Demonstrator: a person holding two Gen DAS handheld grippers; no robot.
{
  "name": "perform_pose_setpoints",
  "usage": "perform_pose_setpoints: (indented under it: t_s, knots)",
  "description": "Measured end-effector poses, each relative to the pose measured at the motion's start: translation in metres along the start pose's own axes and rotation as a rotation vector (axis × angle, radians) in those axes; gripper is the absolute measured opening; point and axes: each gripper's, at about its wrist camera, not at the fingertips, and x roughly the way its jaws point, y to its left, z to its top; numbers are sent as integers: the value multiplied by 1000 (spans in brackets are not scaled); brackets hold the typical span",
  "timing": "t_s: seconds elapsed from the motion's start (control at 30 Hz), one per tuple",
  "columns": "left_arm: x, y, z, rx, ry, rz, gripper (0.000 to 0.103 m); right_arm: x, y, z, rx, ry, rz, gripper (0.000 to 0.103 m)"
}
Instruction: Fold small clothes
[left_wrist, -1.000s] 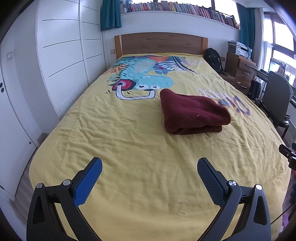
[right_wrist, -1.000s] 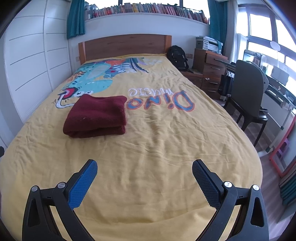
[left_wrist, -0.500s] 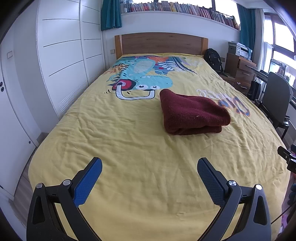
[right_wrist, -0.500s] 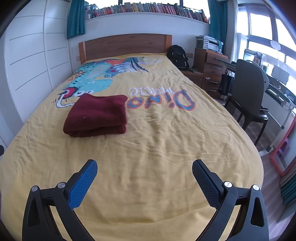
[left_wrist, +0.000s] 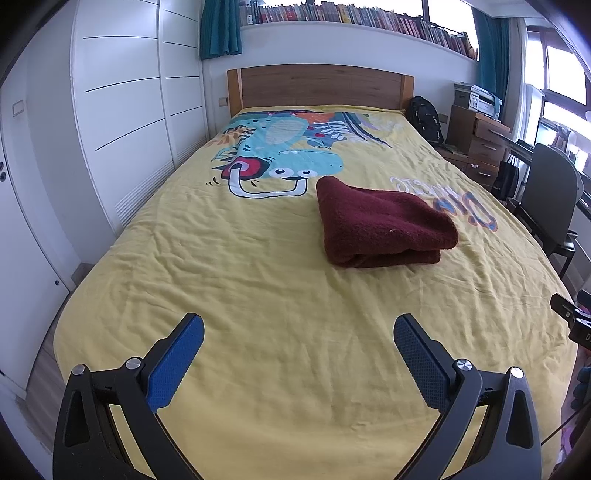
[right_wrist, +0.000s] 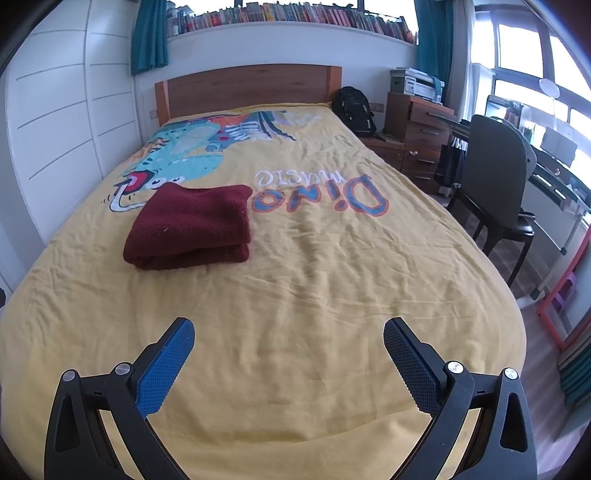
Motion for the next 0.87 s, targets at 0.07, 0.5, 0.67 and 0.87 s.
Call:
perform_pose_setpoints:
  t_s: [0.07,0.5,0.67,0.87]
  knots:
    - [0,0,0,0,0,0,102,0,0,1,0,1,0,102]
    - [1,-1,0,-2,3,-4,102,1,-1,1,-1,3,0,102]
    - [1,-1,-1,-5,3,-6,102,1,-1,1,-1,2,1,102]
    - [-2,-5,-2,-6,0,-8,102,0,0,1,1,1,-3,102]
